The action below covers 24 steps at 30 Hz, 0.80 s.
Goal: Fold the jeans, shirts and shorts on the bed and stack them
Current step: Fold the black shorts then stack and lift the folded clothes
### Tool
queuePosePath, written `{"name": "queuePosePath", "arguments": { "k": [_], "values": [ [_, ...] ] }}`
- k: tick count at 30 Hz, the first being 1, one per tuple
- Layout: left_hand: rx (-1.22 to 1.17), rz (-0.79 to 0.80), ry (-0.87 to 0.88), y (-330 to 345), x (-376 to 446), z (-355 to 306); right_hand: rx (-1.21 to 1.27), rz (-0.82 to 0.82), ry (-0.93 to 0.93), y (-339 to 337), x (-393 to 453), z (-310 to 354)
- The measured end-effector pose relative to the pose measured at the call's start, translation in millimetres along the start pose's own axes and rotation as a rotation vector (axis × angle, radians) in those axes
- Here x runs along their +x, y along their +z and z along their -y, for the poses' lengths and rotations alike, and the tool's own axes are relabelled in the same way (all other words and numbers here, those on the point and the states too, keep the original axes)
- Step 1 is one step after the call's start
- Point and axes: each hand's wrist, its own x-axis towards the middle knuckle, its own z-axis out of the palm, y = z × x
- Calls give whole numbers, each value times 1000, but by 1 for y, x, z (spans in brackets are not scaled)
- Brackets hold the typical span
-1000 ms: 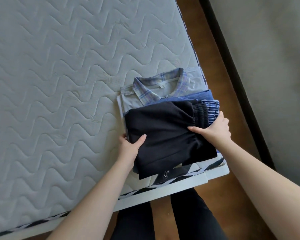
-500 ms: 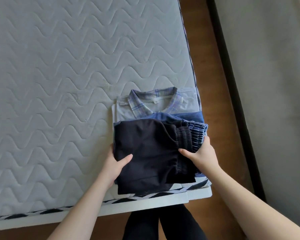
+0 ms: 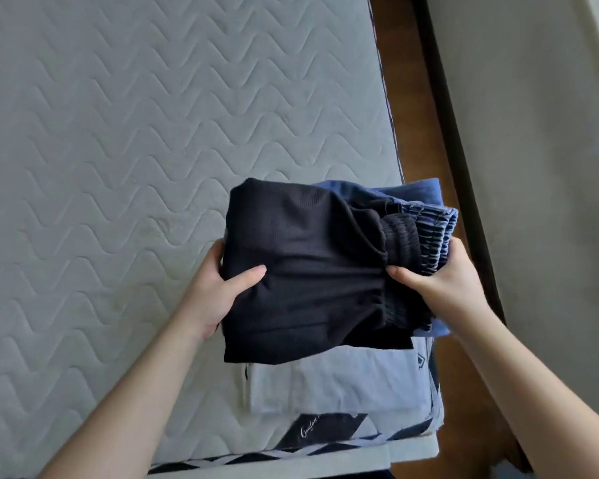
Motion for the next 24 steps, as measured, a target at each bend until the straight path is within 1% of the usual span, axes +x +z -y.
{"name": "queuePosePath", "arguments": {
  "k": [6, 8, 12, 14, 16, 18, 20, 22, 24],
  "values": [
    [53, 4, 81, -7, 109, -54, 17, -74, -98, 16, 101, 54],
    [64, -8, 84, -9, 143, -66, 23, -84, -113, 25, 132, 68],
    [73, 3, 66, -6, 196, -70, 23, -80, -101, 38, 182, 81],
    [68, 7, 56, -1, 216, -64, 28, -81, -107, 45, 200, 77],
    [64, -4, 10, 5, 233, -52, 38, -106, -112, 53, 214, 67],
    [87, -24, -95, 7, 243, -36, 40, -99, -72, 64, 227, 55],
    [124, -29, -196, 6, 244, -24, 84, -36, 19, 73, 235, 44],
    [134, 15, -231, 0, 243, -15, 150, 42, 116, 76, 239, 37],
    [111, 81, -240, -5, 239, -7, 110, 85, 147, 73, 241, 31]
  ]
}}
